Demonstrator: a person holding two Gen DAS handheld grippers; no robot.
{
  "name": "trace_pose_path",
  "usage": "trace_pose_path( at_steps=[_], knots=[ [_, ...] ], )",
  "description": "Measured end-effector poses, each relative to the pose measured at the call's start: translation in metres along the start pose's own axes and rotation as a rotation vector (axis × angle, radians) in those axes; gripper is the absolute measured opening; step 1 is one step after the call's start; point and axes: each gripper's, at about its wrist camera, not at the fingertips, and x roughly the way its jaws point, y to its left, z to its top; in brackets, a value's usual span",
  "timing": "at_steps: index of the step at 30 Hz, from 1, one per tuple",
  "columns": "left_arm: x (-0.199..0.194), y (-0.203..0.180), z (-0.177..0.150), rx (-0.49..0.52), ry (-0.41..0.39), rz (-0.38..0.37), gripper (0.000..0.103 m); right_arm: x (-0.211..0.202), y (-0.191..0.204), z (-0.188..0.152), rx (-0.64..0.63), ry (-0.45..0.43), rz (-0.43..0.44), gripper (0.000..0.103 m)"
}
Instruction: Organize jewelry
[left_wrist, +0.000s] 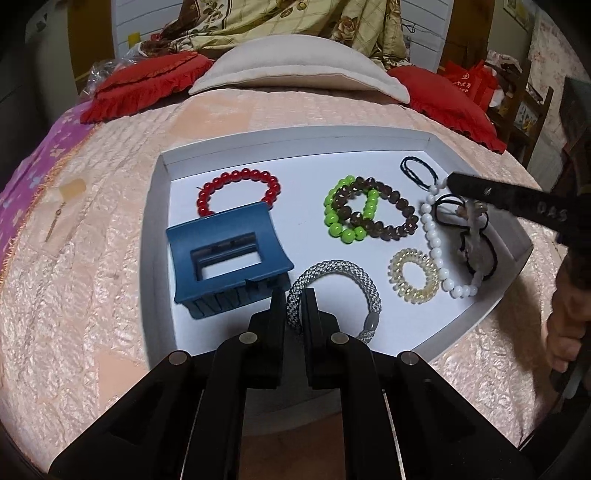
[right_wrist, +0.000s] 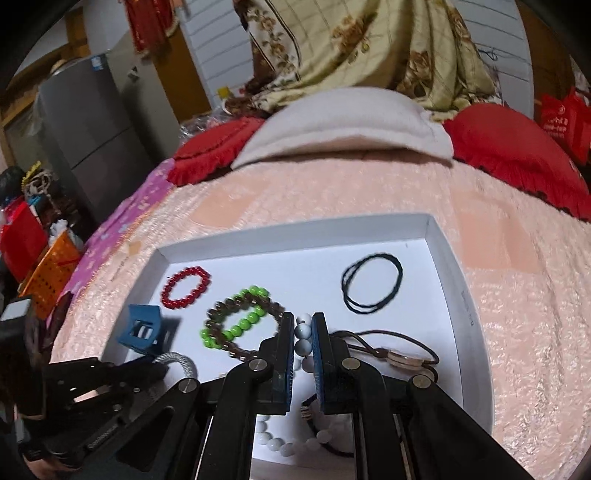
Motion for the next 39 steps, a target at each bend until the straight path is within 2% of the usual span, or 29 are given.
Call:
trace_pose_path(
  at_steps=[5, 8, 9, 15, 17, 18, 19, 20, 22, 24, 28, 30, 33, 34, 36, 39],
  knots=[
    [0.001, -0.004, 0.001, 0.010, -0.006, -0.012, 0.017, 0.008, -0.010, -0.003, 0.032, 0.027, 0.016, 0.008],
    [-0.001, -0.006, -0.001, 0.010, -0.012, -0.006, 0.033, 0.008, -0.016, -0.003, 0.059, 0.036, 0.024, 0.015],
    [-0.001, -0.006, -0.001, 0.004, -0.013, -0.007, 0.036, 0.006, -0.016, -0.003, 0.062, 0.028, 0.028, 0.016],
    [-0.020, -0.002, 0.001, -0.017, -0.052, -0.015, 0.036, -0.026, -0.012, 0.000, 0.053, -0.074, 0.022, 0.018],
    [-0.037, 0.003, 0.002, -0.033, -0.089, -0.030, 0.041, -0.043, -0.011, -0.004, 0.052, -0.112, 0.010, 0.018],
    [-0.045, 0.005, 0.003, -0.040, -0.105, -0.031, 0.049, -0.050, -0.011, -0.006, 0.055, -0.126, 0.005, 0.019],
    [-0.055, 0.009, 0.002, -0.047, -0.128, -0.024, 0.057, -0.062, -0.011, -0.011, 0.058, -0.146, -0.010, 0.026],
    [-0.064, 0.012, 0.000, -0.051, -0.149, -0.013, 0.060, -0.072, -0.010, -0.016, 0.055, -0.164, -0.028, 0.037],
    [-0.080, 0.021, -0.009, -0.050, -0.170, 0.013, 0.061, -0.091, -0.009, -0.029, 0.035, -0.187, -0.076, 0.049],
    [-0.090, 0.032, -0.026, -0.056, -0.159, 0.017, 0.061, -0.103, -0.010, -0.047, 0.014, -0.170, -0.129, 0.050],
    [-0.086, 0.049, -0.061, -0.064, -0.083, 0.036, 0.061, -0.106, -0.020, -0.069, 0.022, -0.114, -0.122, 0.050],
    [-0.081, 0.055, -0.062, -0.102, -0.072, 0.066, 0.061, -0.102, -0.020, -0.066, -0.007, -0.129, -0.090, 0.050],
    [-0.069, 0.056, -0.053, -0.116, -0.059, 0.112, 0.063, -0.080, -0.030, -0.057, 0.051, -0.097, 0.068, 0.050],
    [-0.067, 0.055, -0.051, -0.113, -0.063, 0.117, 0.063, -0.073, -0.032, -0.055, 0.071, -0.088, 0.094, 0.050],
    [-0.064, 0.050, -0.049, -0.079, -0.056, 0.141, 0.063, -0.055, -0.036, -0.055, 0.098, -0.030, 0.104, 0.050],
    [-0.051, 0.046, -0.050, -0.040, -0.016, 0.179, 0.063, -0.055, -0.039, -0.057, 0.117, -0.033, 0.078, 0.046]
  ],
)
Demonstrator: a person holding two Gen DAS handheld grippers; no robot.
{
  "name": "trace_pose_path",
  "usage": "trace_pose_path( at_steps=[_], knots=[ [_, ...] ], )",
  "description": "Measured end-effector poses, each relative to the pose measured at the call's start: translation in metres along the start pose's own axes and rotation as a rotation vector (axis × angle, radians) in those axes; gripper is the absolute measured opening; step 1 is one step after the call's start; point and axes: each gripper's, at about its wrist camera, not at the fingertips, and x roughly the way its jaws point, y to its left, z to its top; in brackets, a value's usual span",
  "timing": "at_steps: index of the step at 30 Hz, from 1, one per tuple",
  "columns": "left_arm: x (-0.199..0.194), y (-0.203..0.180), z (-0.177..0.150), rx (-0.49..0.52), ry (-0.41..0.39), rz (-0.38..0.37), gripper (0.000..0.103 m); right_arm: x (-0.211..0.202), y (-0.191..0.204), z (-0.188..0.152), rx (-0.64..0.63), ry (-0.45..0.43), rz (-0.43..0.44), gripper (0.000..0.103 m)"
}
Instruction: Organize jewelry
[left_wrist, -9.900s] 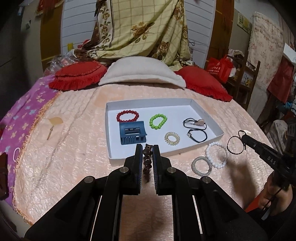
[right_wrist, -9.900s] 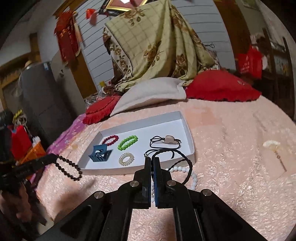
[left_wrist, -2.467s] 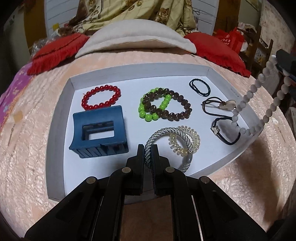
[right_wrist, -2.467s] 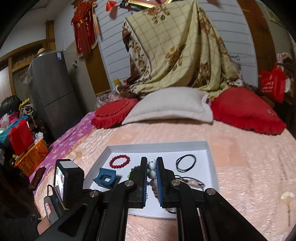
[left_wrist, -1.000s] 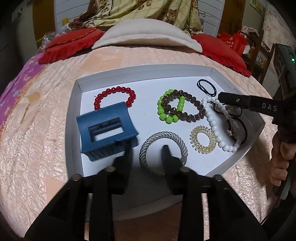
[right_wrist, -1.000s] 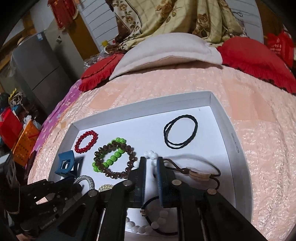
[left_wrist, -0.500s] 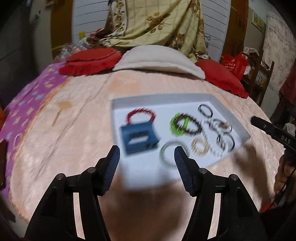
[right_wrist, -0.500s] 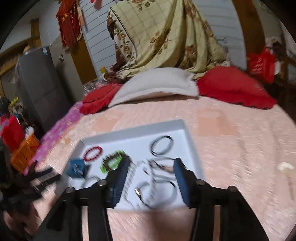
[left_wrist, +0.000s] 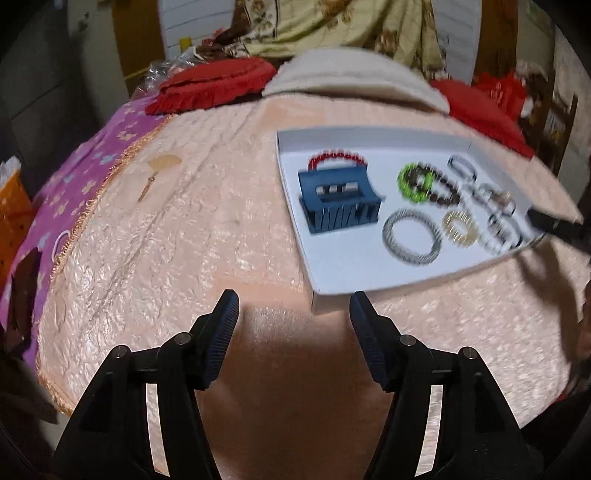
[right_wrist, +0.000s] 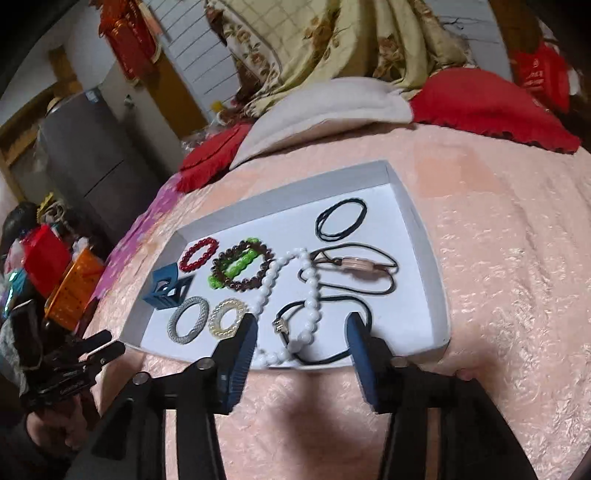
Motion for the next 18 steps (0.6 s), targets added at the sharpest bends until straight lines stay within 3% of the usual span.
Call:
trace_pose_path(
  at_steps=[6, 9, 12, 14, 16, 18],
  knots=[
    [0.021, 0.014, 0.006, -0.069, 0.028, -0.043, 0.063, -0.012, -0.014, -0.004, 0.061, -0.029, -0.016, 0.047],
    [0.010, 0.022, 0.009, -0.105, -0.008, -0.043, 0.063, -0.021, -0.003, -0.009, 0.050, -0.036, -0.027, 0.047],
    [-0.017, 0.026, 0.009, -0.125, -0.056, -0.095, 0.063, -0.038, 0.013, -0.020, 0.024, -0.038, -0.041, 0.050],
    [-0.042, 0.026, 0.011, -0.124, -0.094, -0.115, 0.075, -0.055, 0.027, -0.030, 0.031, 0.003, -0.137, 0.073],
    [-0.066, 0.020, 0.014, -0.114, -0.137, -0.115, 0.097, -0.071, 0.040, -0.036, 0.030, 0.013, -0.175, 0.078],
    [-0.083, 0.012, 0.015, -0.082, -0.126, -0.132, 0.103, -0.091, 0.059, -0.041, 0.001, 0.012, -0.170, 0.080]
  ],
)
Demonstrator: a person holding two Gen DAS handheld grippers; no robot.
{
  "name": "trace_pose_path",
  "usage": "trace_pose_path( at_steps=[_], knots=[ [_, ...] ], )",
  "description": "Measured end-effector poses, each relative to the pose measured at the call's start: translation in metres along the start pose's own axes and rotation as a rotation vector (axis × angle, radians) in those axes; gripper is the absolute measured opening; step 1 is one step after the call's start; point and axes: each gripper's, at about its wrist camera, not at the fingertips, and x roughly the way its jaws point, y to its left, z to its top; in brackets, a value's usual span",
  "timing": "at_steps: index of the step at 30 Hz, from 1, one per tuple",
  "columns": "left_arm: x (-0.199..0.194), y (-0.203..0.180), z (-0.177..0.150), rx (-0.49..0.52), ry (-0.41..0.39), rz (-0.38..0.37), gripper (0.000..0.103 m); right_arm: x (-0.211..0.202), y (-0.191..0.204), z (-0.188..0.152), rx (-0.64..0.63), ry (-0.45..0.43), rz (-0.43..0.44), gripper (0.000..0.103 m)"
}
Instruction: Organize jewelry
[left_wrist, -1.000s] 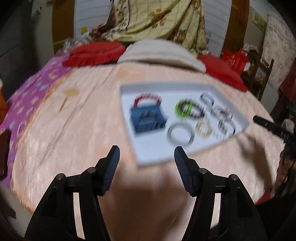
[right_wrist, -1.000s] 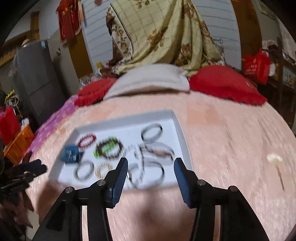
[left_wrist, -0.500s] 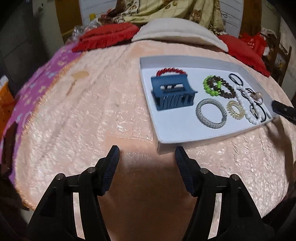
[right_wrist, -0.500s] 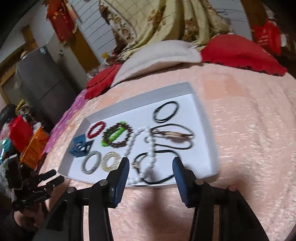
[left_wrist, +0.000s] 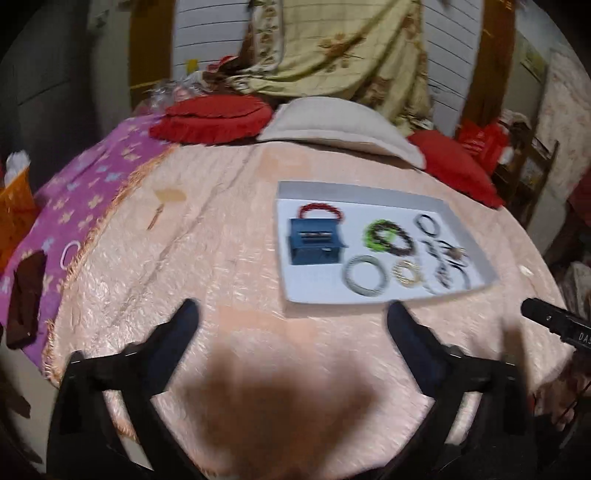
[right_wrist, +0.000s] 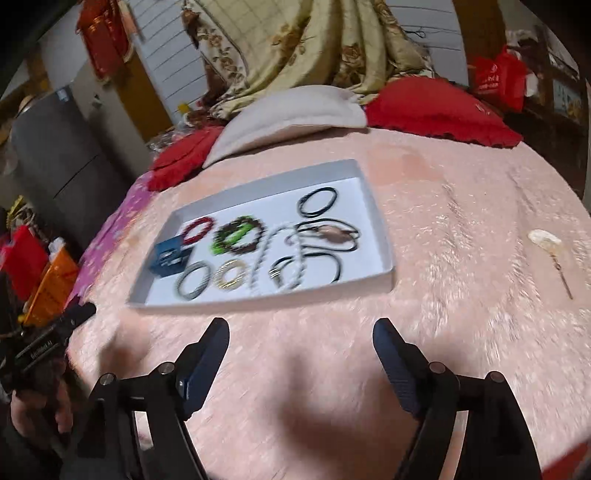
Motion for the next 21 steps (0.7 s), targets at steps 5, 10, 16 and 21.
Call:
trace_pose_path(
  at_steps=[5, 10, 16, 21],
  knots=[
    [-0.046, -0.029, -0.004, 0.106, -0.089, 0.061, 0.103, -0.044, 0.036, -0.009, -0.094, -0.066, -0.107, 0.098],
    [-0.084, -0.041, -0.015, 0.133, -0.156, 0.139, 0.103, -0.085, 0.064, -0.022, -0.173, -0.177, -0.234, 0.103],
    [-0.090, -0.036, -0.022, 0.054, -0.059, 0.093, 0.103, -0.115, 0.068, -0.033, -0.101, -0.277, -0.278, 0.103],
    [-0.095, -0.045, -0.028, 0.046, -0.026, 0.073, 0.103, -0.109, 0.063, -0.031, -0.071, -0.195, -0.271, 0.103]
  ],
)
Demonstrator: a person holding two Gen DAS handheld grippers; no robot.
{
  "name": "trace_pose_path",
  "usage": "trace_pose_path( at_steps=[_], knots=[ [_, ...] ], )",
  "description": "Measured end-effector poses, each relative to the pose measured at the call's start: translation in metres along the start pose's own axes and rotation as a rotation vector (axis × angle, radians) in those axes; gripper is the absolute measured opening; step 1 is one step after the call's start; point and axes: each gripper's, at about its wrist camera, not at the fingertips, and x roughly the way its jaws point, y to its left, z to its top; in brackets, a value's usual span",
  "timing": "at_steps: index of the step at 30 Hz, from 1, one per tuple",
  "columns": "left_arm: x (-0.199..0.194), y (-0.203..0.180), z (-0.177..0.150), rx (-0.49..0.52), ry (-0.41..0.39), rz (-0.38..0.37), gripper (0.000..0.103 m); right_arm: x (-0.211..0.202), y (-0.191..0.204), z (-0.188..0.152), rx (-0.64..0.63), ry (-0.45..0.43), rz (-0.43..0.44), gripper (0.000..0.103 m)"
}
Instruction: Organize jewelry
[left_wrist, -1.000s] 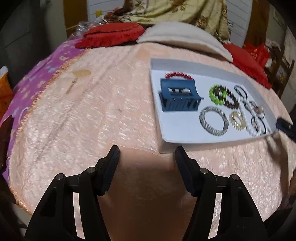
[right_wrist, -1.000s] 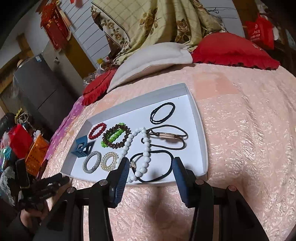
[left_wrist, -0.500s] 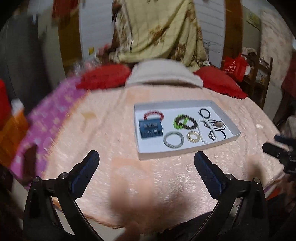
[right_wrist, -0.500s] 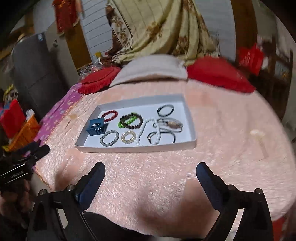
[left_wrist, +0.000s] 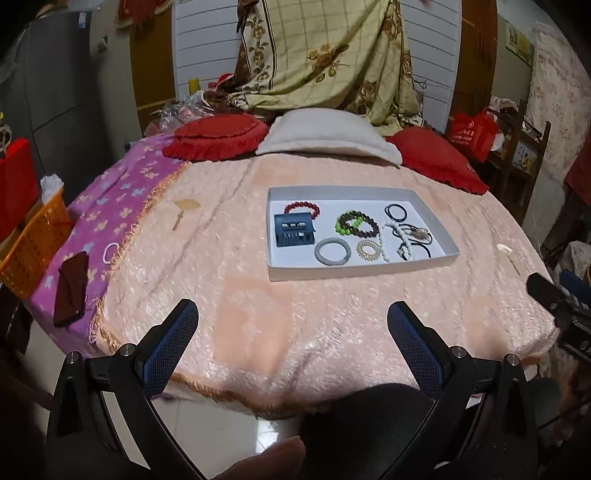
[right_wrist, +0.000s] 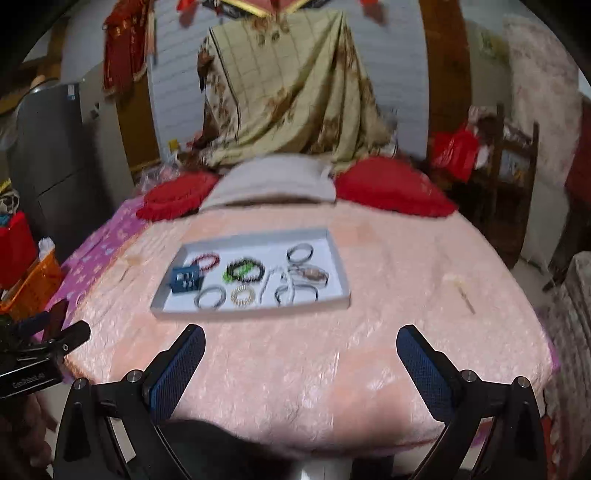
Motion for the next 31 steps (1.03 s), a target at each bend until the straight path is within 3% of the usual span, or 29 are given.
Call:
trace_pose_path(
  at_steps=[17, 31],
  knots=[
    [0.010, -0.013, -0.004, 0.025, 0.031, -0.008, 0.103, 0.014, 0.009, -0.009, -0.025, 0.061, 0.023, 0.103],
    [0.000, -0.024, -0.005, 0.068, -0.028, -0.015, 0.103, 0.012, 0.016, -0.009, -0.045, 0.065, 0.025, 0.103]
  ],
)
